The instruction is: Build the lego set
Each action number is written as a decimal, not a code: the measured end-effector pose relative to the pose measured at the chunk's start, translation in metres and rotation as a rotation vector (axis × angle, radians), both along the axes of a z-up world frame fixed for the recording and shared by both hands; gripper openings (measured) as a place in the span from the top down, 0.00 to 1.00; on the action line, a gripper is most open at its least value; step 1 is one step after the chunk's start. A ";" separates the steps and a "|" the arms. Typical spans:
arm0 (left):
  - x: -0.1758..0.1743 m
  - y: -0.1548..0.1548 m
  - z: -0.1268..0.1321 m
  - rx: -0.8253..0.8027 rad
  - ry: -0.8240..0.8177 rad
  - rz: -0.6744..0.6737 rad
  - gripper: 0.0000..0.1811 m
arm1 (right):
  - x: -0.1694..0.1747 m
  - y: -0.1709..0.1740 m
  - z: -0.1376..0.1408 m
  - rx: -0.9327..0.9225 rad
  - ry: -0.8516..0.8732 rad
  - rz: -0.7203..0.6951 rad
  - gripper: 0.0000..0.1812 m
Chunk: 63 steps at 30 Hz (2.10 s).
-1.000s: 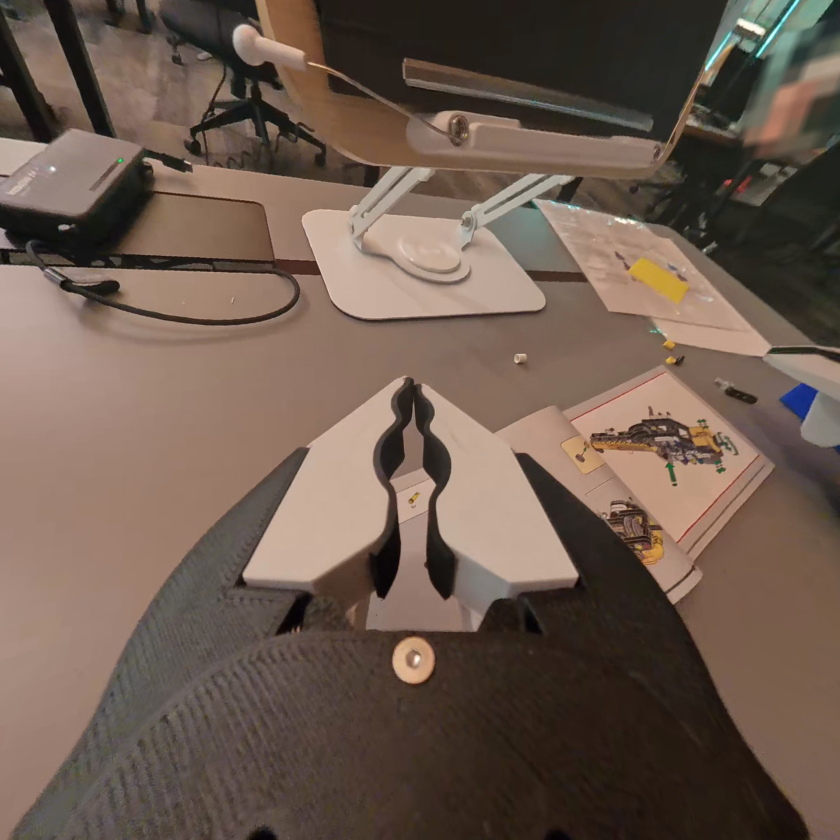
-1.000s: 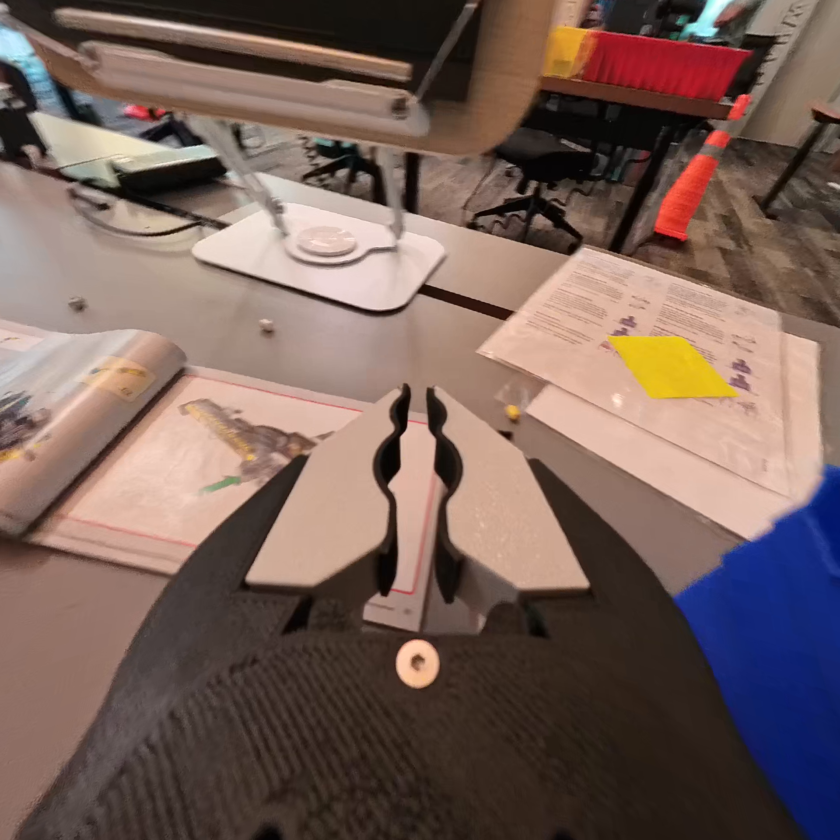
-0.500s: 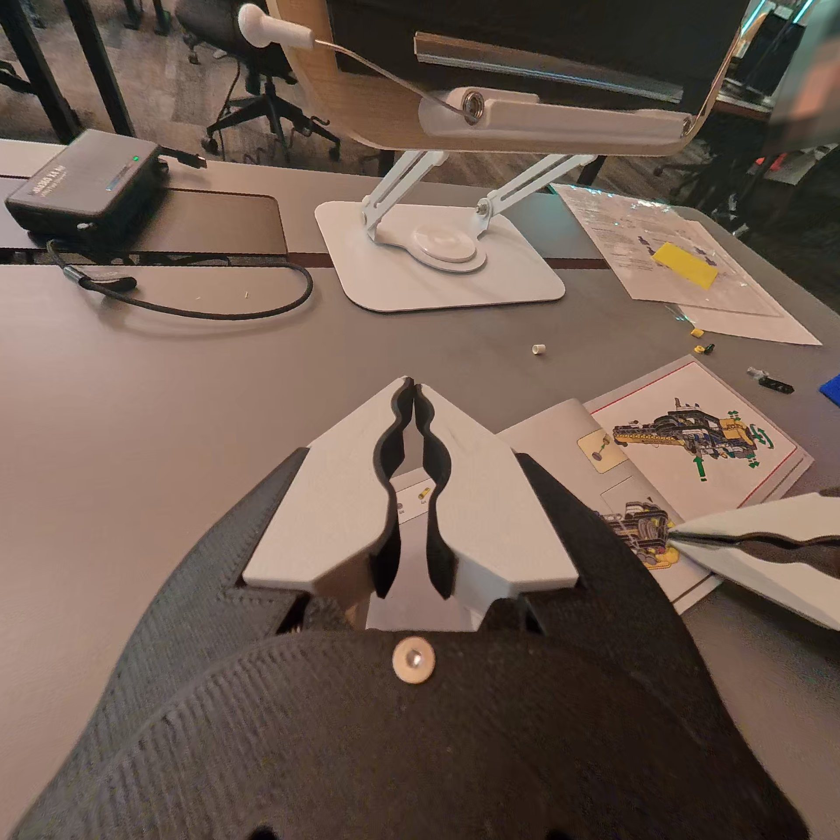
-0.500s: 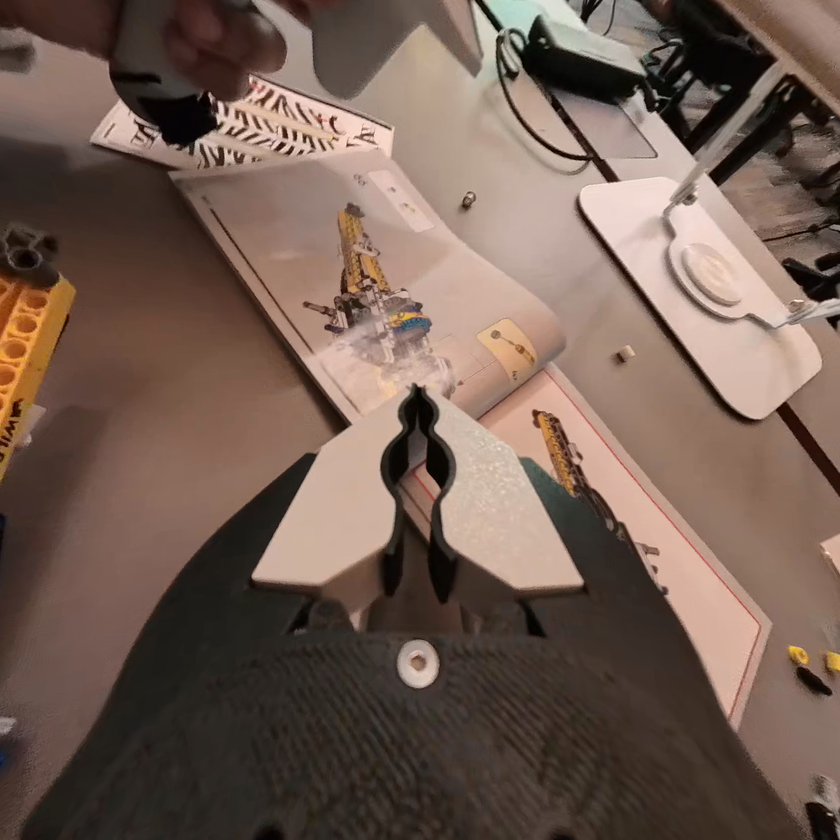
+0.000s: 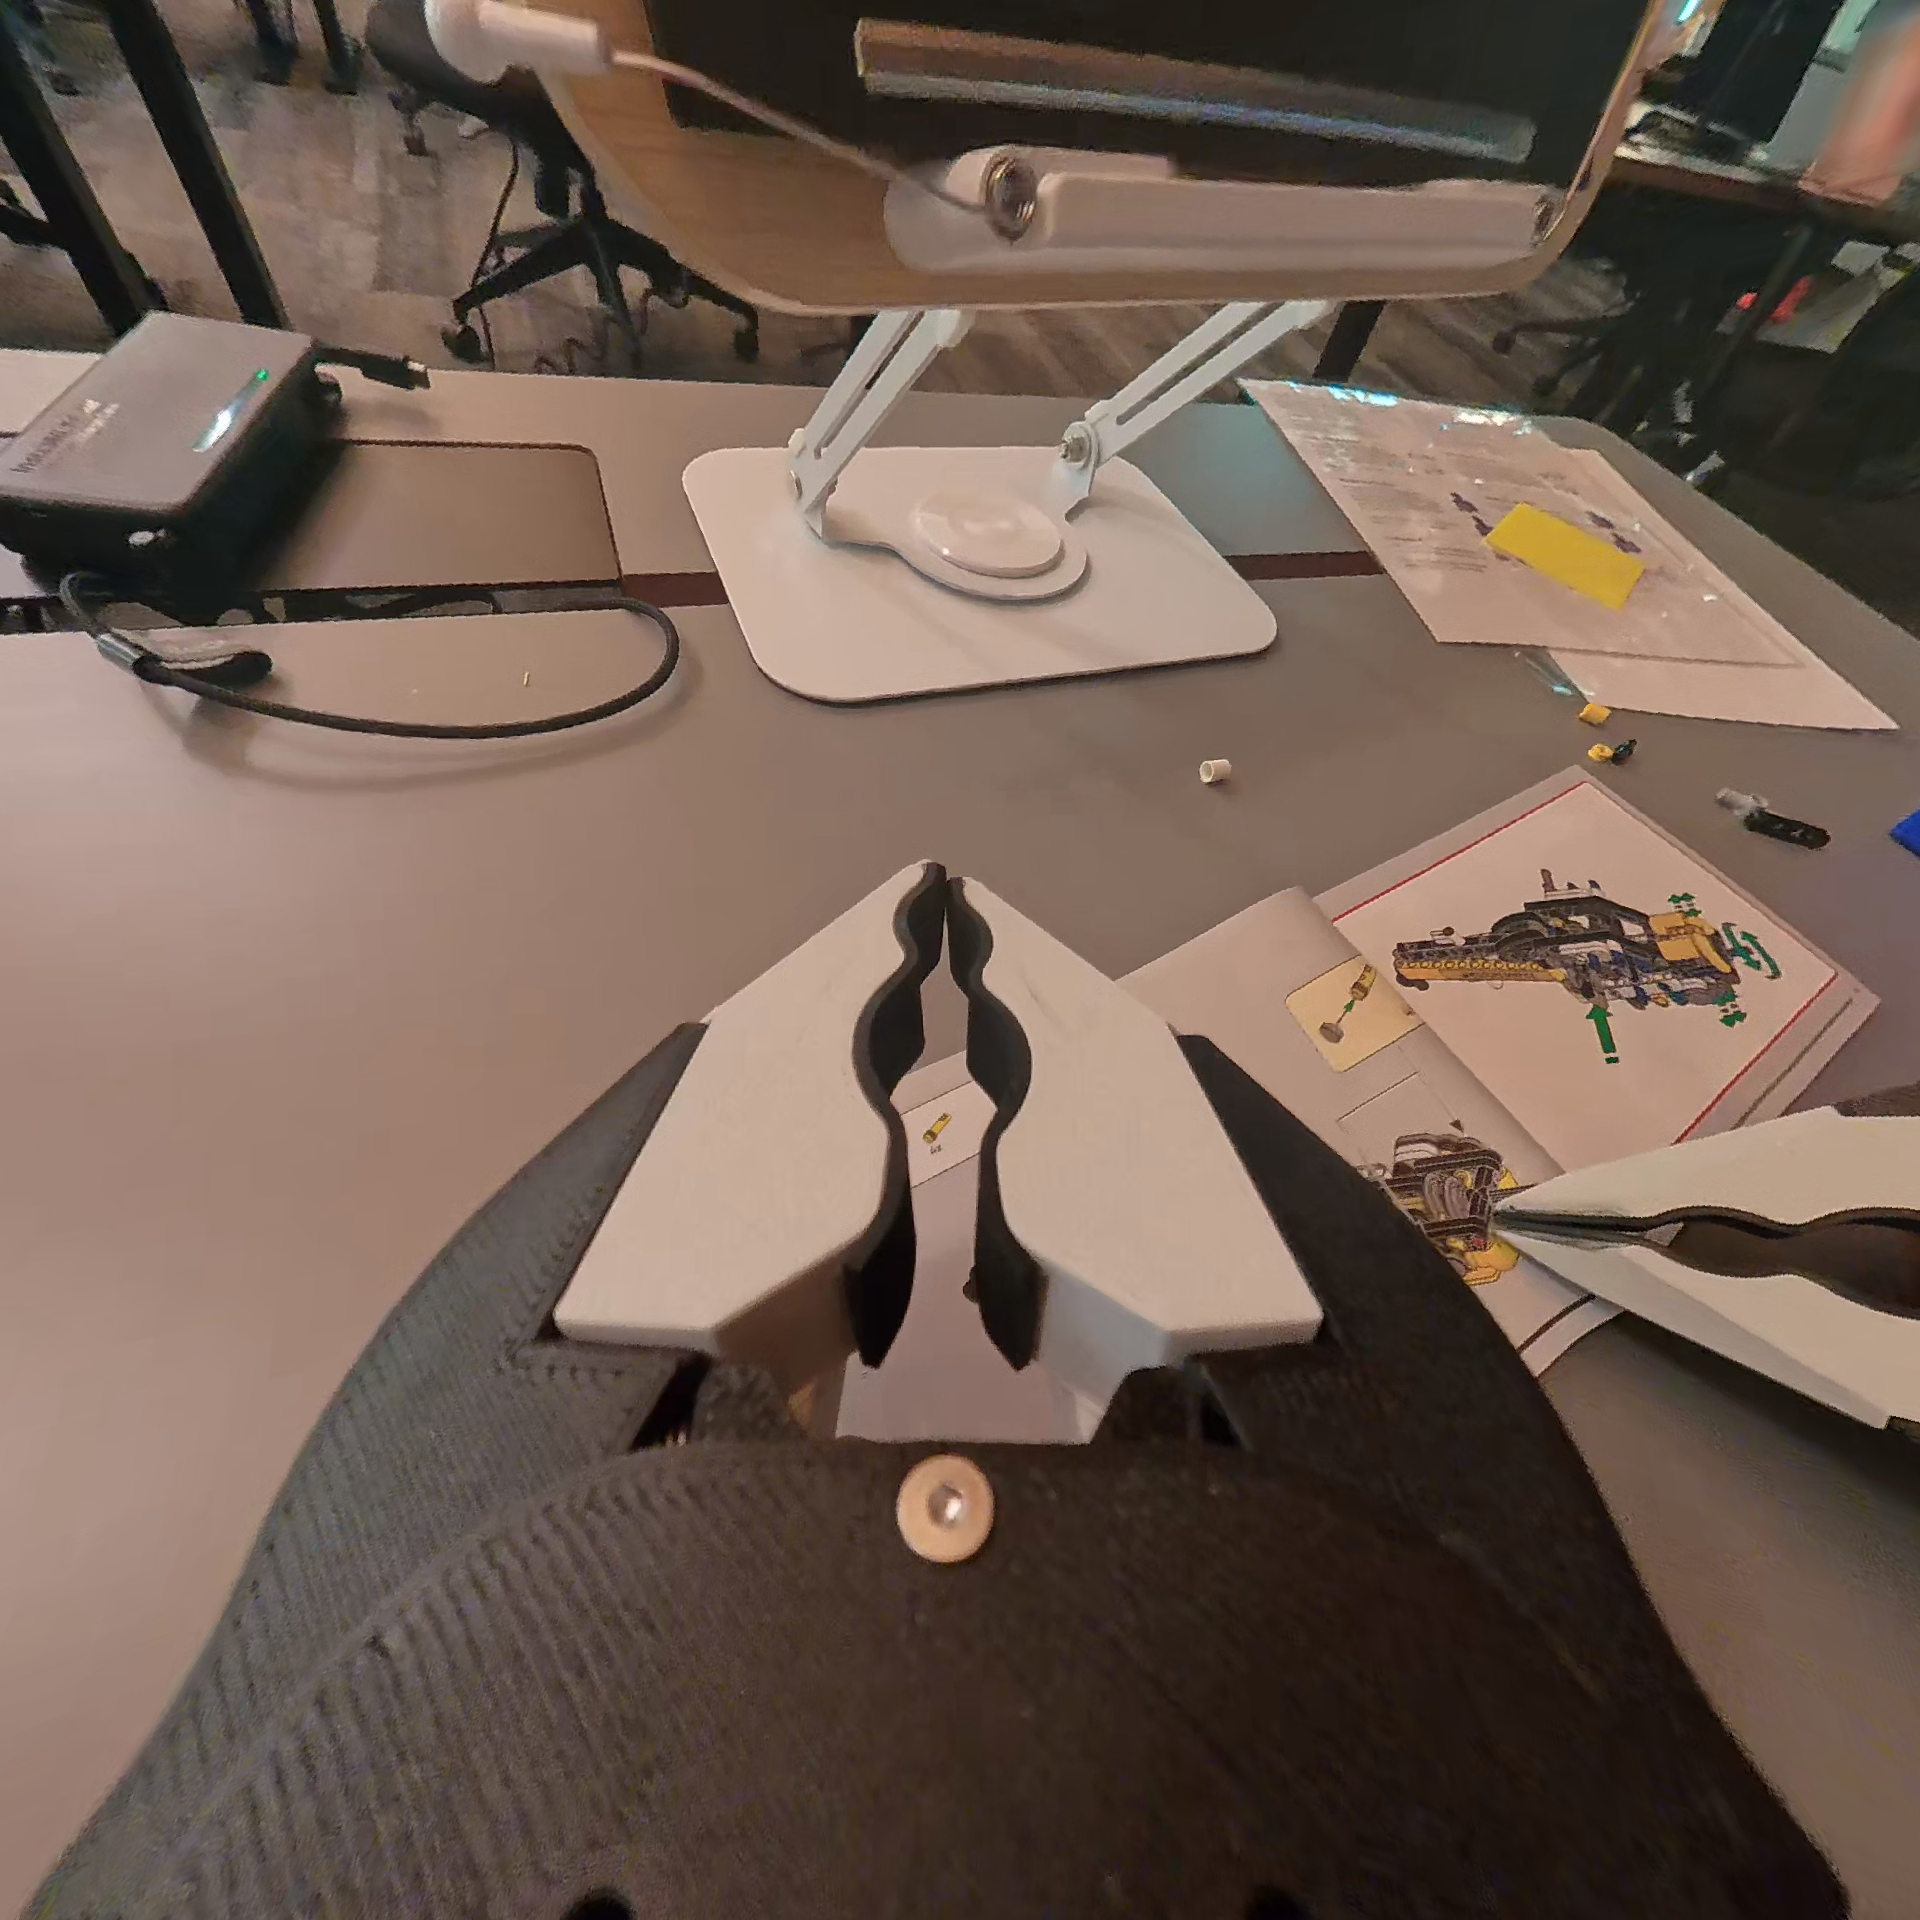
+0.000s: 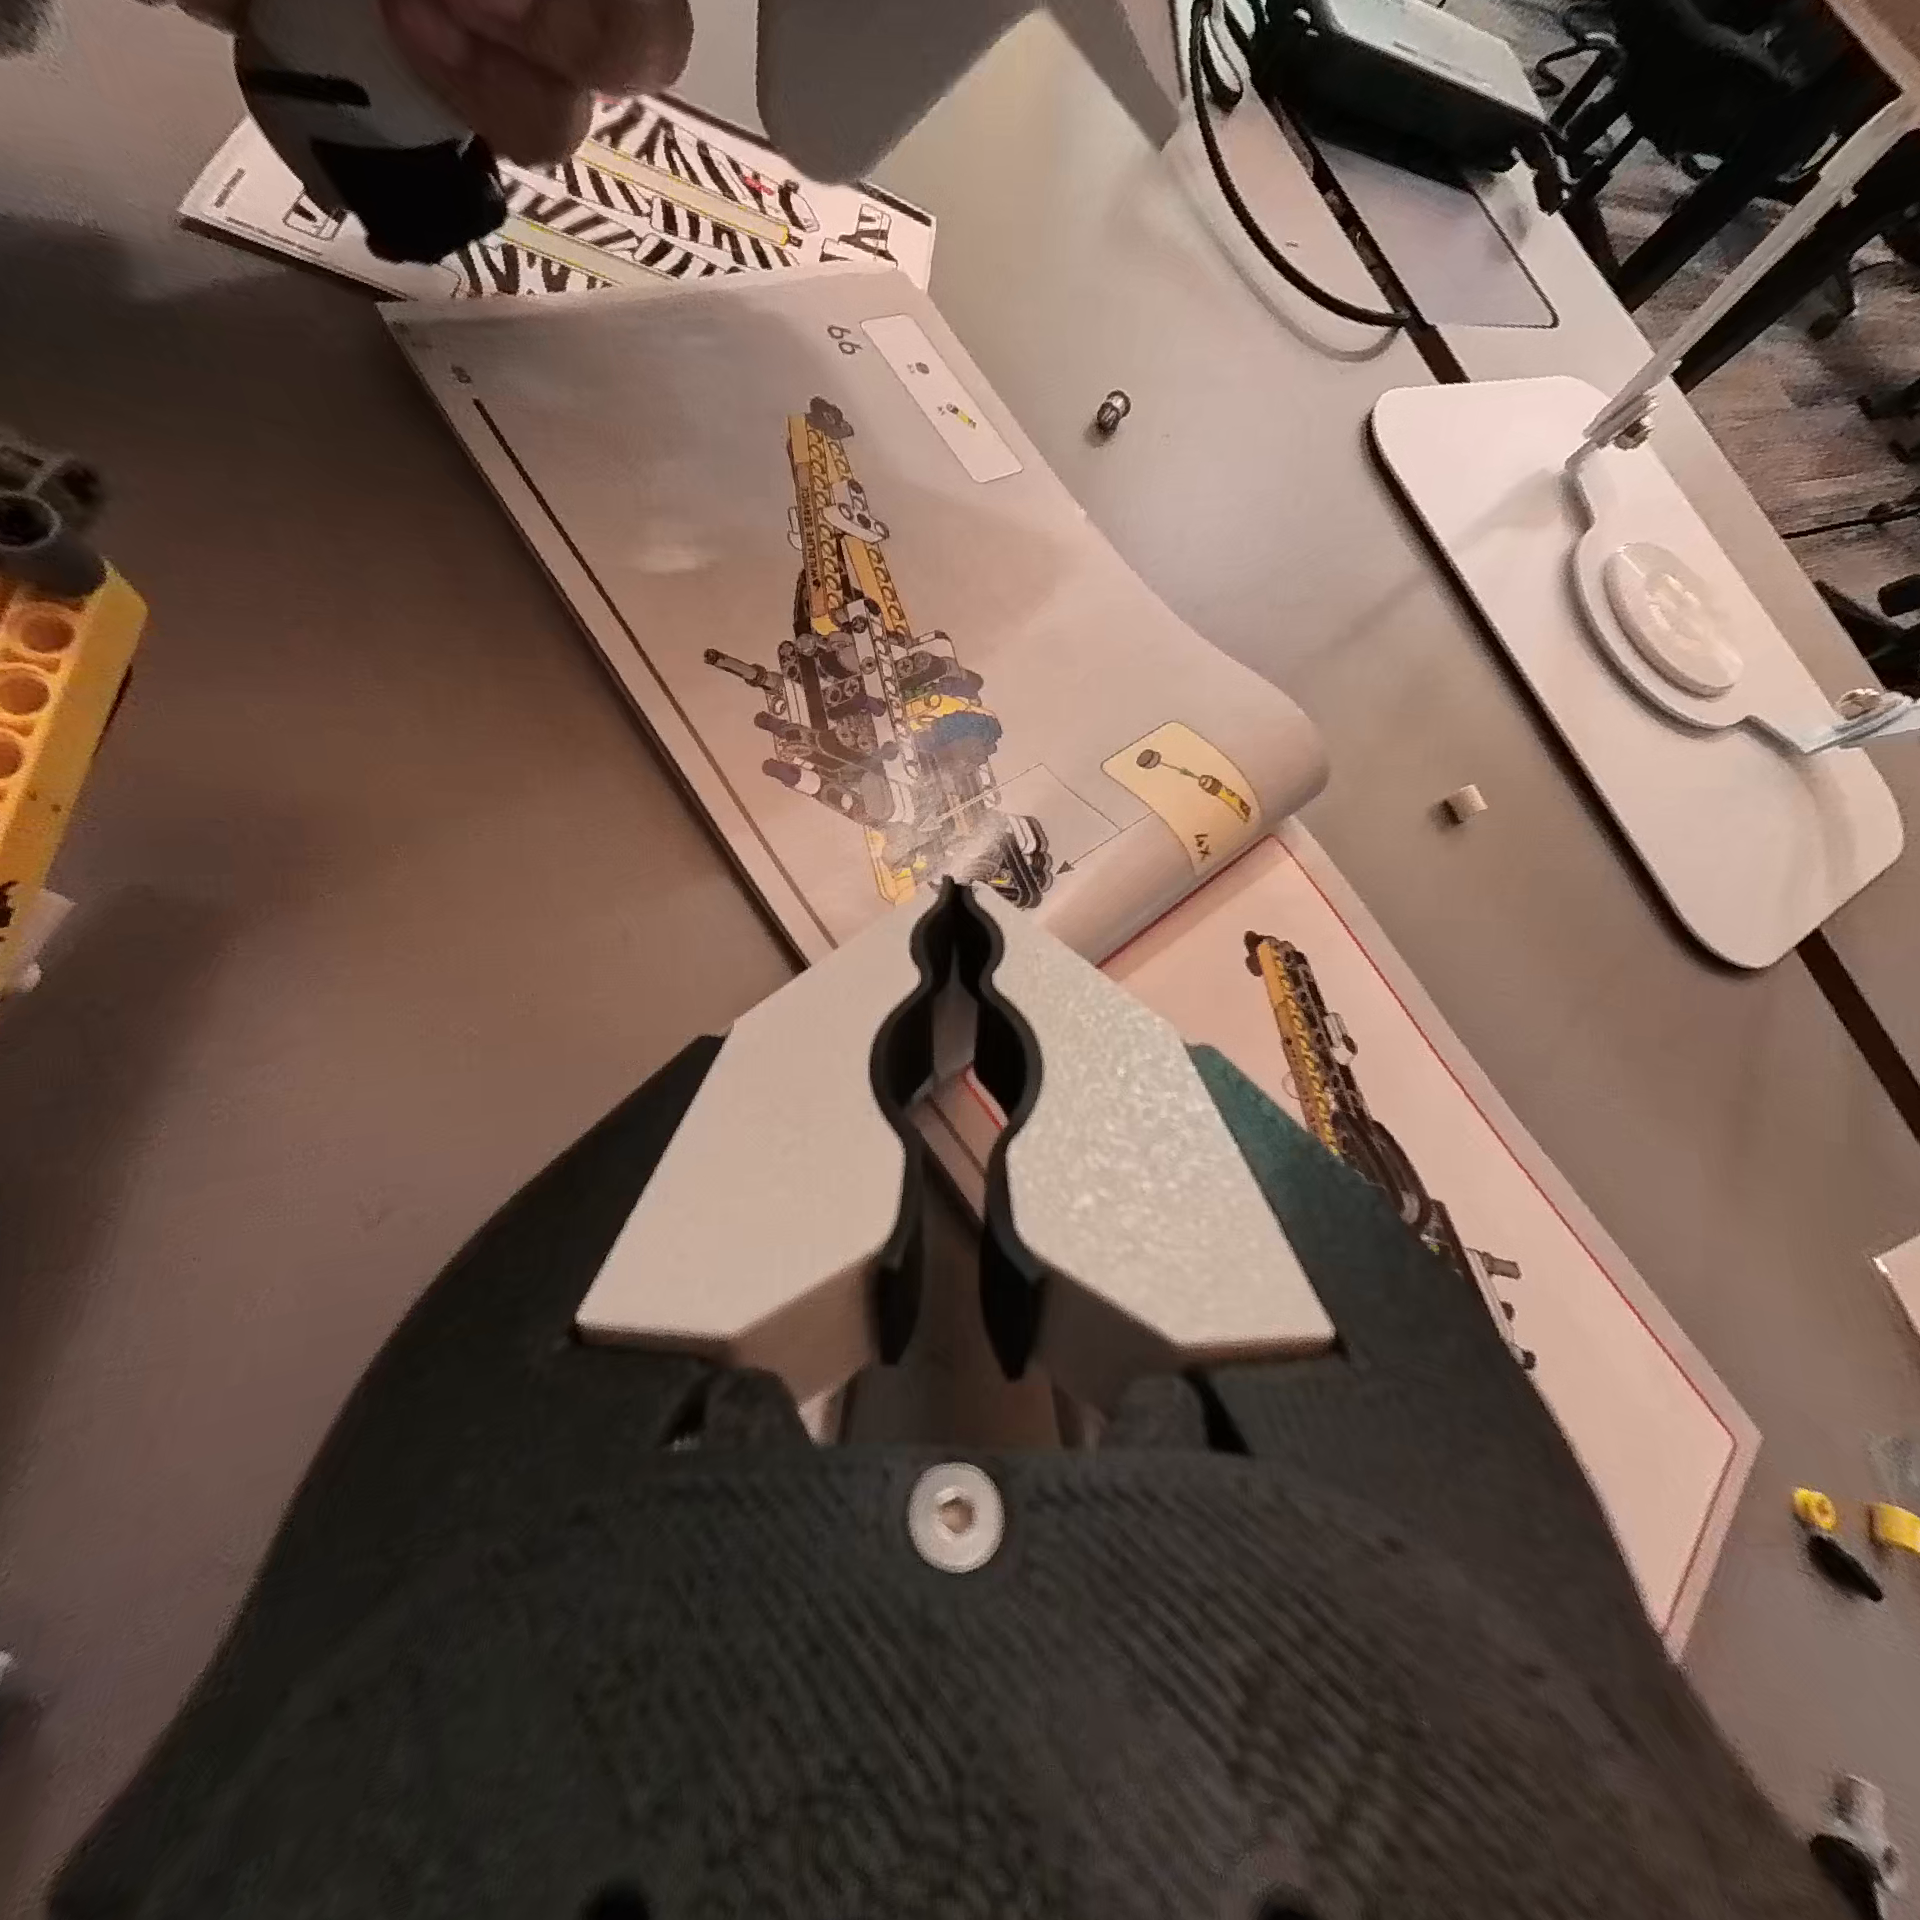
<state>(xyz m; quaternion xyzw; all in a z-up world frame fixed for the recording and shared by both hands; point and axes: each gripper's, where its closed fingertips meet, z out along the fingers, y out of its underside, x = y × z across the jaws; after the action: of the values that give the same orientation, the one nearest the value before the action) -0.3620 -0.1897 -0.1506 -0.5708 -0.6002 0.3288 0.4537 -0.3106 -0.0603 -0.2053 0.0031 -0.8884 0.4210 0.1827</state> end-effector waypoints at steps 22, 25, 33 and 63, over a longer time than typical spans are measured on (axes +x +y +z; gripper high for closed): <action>0.214 -0.131 -0.010 -0.170 -0.233 0.204 0.93 | 0.001 0.000 -0.003 0.023 0.057 -0.001 1.00; 0.207 -0.118 -0.031 -0.108 -0.247 0.157 0.90 | 0.001 0.000 0.000 0.006 0.064 0.004 1.00; 0.188 -0.119 -0.066 -0.201 -0.446 0.208 0.89 | -0.002 0.001 0.007 -0.040 0.082 0.008 1.00; 0.294 0.115 0.076 1.120 0.393 -0.228 0.98 | 0.238 -0.004 0.148 -0.531 0.204 0.350 0.93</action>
<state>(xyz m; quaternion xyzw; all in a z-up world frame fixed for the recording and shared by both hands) -0.0683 -0.0747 -0.0744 -0.2344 -0.5220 0.0115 0.8200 -0.0722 -0.0648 -0.0569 0.1498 -0.7108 0.6605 0.1900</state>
